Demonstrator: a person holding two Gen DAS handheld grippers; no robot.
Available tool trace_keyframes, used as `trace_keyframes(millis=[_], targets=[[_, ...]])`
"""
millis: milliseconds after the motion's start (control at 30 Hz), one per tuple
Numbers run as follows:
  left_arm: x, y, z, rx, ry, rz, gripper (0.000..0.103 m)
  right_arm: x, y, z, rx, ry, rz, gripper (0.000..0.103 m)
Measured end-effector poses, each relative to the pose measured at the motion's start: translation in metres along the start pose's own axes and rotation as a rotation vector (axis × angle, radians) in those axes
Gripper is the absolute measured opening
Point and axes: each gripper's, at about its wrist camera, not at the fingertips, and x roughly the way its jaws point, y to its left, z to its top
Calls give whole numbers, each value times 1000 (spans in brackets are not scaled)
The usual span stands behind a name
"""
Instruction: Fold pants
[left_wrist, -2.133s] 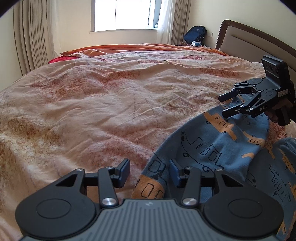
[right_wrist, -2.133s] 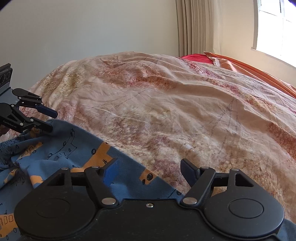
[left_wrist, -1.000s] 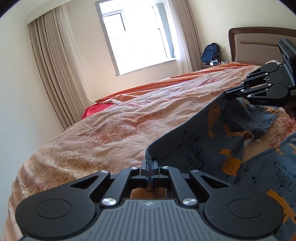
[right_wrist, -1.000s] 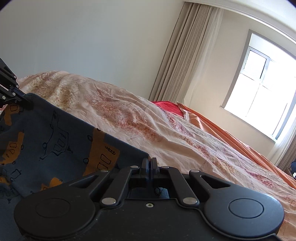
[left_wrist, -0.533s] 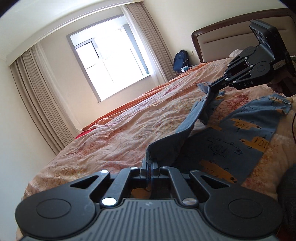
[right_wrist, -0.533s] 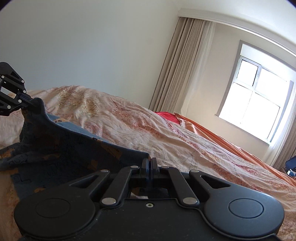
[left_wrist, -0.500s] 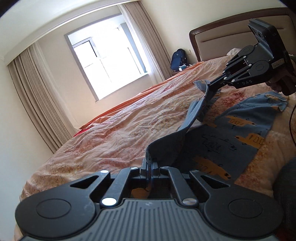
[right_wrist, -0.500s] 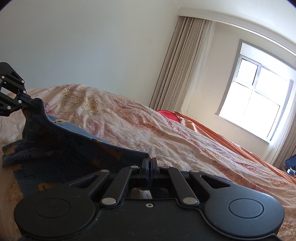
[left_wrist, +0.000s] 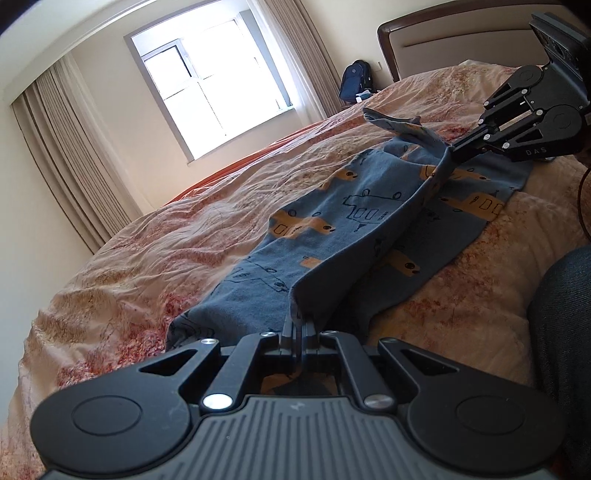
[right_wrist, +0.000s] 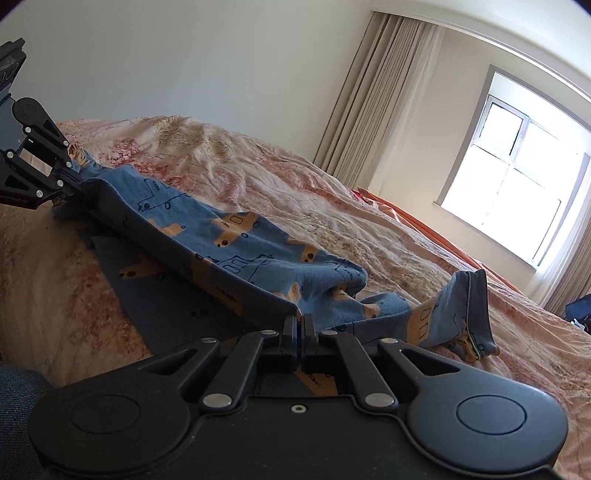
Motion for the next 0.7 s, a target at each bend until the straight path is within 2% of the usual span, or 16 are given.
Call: trace_keyframes(millis=[100,167,267,333,400,467,700], targets=[[2,3,-4,-36,-1,-21,1,-1,5,0,-25,19,20,0],[-1,8,-8,-92,-15,-48,2,1,8,-3,-49,48,28,0],[-11,16,-15,-193,-47,-64,8,6,9,-10,-29,68,32,0],[-21,20,-22,-250,-59,-68,16,7,9,-11,-18,69,30,0],[-31,23,-28,-313,-69,-55,35,8,9,-10,-20,68,27,0],[-41,30,-37,-410,-70,-25,47,8,8,-9,-19,69,27,0],[-55,60,-76,-802,-60,-9,52,7,8,-9,-18,69,14,0]])
